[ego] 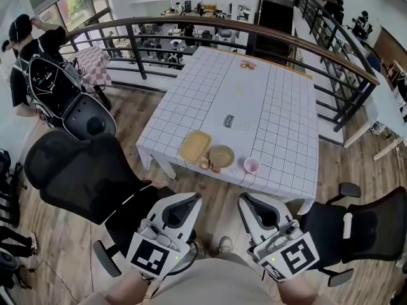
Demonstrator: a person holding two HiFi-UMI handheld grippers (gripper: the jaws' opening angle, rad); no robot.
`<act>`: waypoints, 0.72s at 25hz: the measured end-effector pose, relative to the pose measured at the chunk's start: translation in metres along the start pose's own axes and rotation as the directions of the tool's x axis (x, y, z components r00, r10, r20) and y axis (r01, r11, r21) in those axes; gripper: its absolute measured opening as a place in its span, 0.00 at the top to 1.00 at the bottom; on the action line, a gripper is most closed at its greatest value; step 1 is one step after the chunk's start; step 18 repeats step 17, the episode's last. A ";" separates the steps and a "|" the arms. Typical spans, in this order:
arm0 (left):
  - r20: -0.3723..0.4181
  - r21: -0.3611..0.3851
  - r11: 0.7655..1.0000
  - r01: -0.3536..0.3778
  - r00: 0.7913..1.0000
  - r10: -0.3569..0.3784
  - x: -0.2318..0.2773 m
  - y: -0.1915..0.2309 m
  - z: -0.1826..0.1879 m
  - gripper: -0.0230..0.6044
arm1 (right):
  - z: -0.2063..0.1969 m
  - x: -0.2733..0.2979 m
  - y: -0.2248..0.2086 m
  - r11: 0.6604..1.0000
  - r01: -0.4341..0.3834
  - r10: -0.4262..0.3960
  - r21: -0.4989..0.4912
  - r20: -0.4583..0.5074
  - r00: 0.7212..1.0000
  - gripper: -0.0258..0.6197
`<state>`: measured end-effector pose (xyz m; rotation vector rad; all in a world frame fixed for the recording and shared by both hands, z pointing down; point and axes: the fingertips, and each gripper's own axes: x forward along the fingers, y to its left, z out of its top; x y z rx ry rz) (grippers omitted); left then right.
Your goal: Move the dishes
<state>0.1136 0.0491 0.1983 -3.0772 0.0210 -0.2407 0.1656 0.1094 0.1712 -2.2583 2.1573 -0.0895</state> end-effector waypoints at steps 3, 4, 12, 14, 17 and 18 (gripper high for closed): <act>-0.012 -0.009 1.000 0.000 1.000 0.000 -0.002 0.000 -0.004 0.94 | -0.004 0.001 0.001 1.000 -0.001 0.001 0.003 -0.011 1.000 0.92; -0.021 -0.004 1.000 -0.002 1.000 0.002 -0.003 0.001 -0.006 0.94 | -0.006 0.001 0.002 1.000 -0.002 0.002 0.004 -0.015 1.000 0.92; -0.047 0.068 0.998 -0.009 0.999 0.013 -0.006 0.001 -0.008 0.94 | -0.013 0.008 0.006 1.000 -0.019 0.019 0.010 -0.038 0.999 0.92; -0.049 0.063 0.998 -0.011 0.999 0.014 -0.006 0.003 -0.009 0.94 | -0.012 0.010 0.009 1.000 -0.022 0.023 0.010 -0.035 0.999 0.92; -0.052 0.056 0.998 -0.009 0.999 0.012 -0.008 0.003 -0.010 0.94 | -0.012 0.011 0.012 1.000 -0.026 0.027 0.009 -0.036 0.999 0.92; -0.052 0.056 0.998 -0.009 0.999 0.012 -0.008 0.003 -0.010 0.94 | -0.012 0.011 0.012 1.000 -0.026 0.027 0.009 -0.036 0.999 0.92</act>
